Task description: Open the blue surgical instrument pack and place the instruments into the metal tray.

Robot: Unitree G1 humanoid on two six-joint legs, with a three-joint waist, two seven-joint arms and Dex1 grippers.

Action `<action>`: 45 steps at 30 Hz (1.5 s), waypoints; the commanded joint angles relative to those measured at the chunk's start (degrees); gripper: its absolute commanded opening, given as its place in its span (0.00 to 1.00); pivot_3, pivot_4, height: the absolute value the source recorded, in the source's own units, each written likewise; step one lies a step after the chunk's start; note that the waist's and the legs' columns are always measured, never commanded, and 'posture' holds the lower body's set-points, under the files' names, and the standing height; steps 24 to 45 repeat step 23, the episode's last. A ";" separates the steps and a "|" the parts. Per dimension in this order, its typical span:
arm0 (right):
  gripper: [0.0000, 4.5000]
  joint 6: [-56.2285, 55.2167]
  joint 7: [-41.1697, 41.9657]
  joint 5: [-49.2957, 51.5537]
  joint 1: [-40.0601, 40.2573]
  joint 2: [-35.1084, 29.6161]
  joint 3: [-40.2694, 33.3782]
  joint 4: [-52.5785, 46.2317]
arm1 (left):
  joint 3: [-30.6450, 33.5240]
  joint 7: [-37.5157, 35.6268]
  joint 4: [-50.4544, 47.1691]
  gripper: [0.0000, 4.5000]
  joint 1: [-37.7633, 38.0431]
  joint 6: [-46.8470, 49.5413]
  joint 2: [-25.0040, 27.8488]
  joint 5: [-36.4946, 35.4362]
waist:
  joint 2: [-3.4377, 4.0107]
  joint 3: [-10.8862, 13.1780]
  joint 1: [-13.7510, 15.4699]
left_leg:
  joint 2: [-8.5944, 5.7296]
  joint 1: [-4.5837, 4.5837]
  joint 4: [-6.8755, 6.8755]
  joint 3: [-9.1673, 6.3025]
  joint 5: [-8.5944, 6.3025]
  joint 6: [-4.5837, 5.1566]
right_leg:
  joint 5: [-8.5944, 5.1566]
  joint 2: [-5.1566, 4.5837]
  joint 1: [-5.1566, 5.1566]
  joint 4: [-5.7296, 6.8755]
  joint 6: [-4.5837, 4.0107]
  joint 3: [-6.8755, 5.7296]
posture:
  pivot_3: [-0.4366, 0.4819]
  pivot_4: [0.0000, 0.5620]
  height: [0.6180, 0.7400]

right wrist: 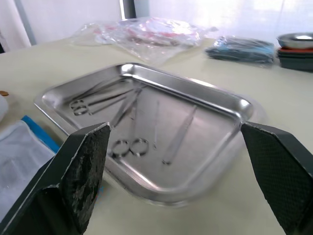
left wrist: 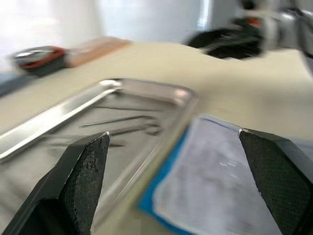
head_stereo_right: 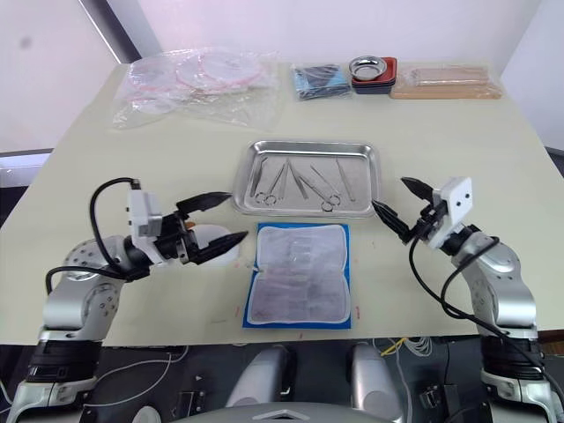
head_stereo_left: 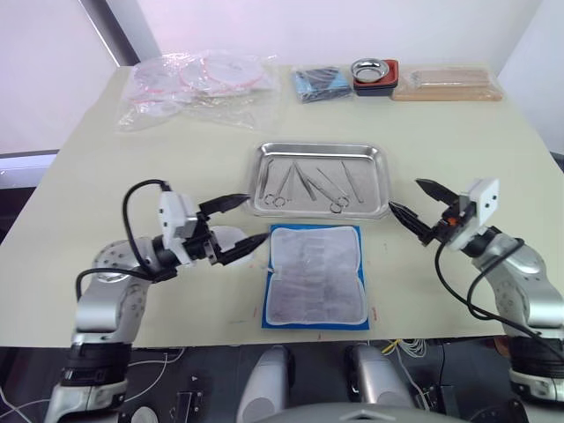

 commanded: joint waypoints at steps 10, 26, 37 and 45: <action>0.98 -4.33 2.29 2.73 10.63 -4.27 -9.37 0.97 | 16.16 18.31 -7.05 1.00 16.43 5.27 -4.54 -0.78 | -0.04 0.01 0.93 | -0.01 0.06 0.09 0.05 0.00 -0.02 | 0.00 -0.05 0.05 0.01 -0.01 0.04 | 0.48 0.27 1.00; 0.98 -7.86 0.62 1.77 21.24 -3.89 -14.18 4.20 | 17.09 27.58 -5.62 1.00 28.77 5.68 -7.50 7.05 | -0.06 -0.03 1.48 | 0.00 0.14 0.19 0.27 0.01 -0.03 | -0.10 -0.04 0.06 0.04 -0.21 0.18 | 0.48 0.27 1.00; 0.98 -7.86 0.62 1.77 21.24 -3.89 -14.18 4.20 | 17.09 27.58 -5.62 1.00 28.77 5.68 -7.50 7.05 | -0.06 -0.03 1.48 | 0.00 0.14 0.19 0.27 0.01 -0.03 | -0.10 -0.04 0.06 0.04 -0.21 0.18 | 0.48 0.27 1.00; 0.98 -7.86 0.62 1.77 21.24 -3.89 -14.18 4.20 | 17.09 27.58 -5.62 1.00 28.77 5.68 -7.50 7.05 | -0.06 -0.03 1.48 | 0.00 0.14 0.19 0.27 0.01 -0.03 | -0.10 -0.04 0.06 0.04 -0.21 0.18 | 0.48 0.27 1.00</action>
